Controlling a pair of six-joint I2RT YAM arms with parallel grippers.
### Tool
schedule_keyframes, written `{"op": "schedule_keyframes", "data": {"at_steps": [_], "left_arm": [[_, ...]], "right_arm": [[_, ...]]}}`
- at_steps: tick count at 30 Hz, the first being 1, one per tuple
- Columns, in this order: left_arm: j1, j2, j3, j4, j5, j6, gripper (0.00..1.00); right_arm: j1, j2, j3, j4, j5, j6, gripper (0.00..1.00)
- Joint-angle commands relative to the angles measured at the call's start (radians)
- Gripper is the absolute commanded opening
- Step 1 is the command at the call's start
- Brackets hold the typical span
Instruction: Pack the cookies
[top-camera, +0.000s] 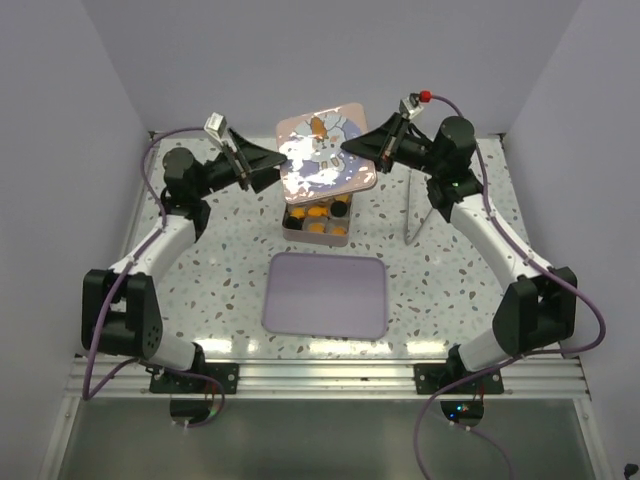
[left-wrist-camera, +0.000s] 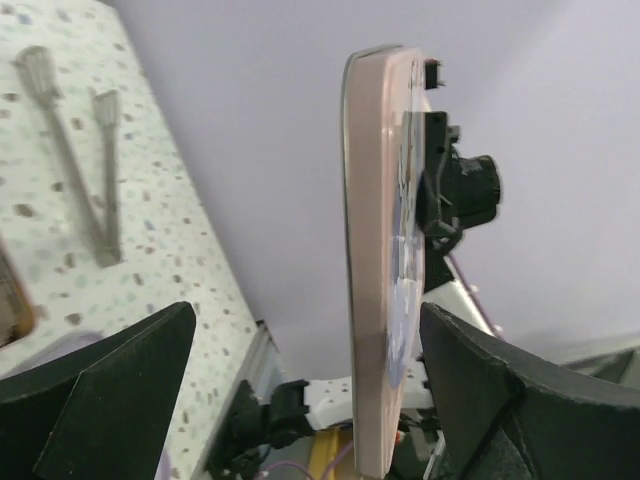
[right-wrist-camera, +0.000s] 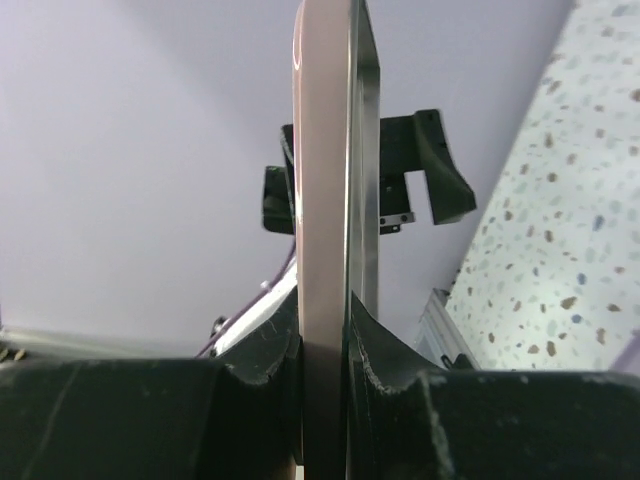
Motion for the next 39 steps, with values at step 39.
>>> {"op": "schedule_keyframes", "data": {"at_steps": [39], "left_arm": [[-0.022, 0.544, 0.451, -0.933, -0.321, 0.907, 1.00]], "right_arm": [[0.134, 0.433, -0.012, 0.029, 0.540, -0.138, 0.00]]}}
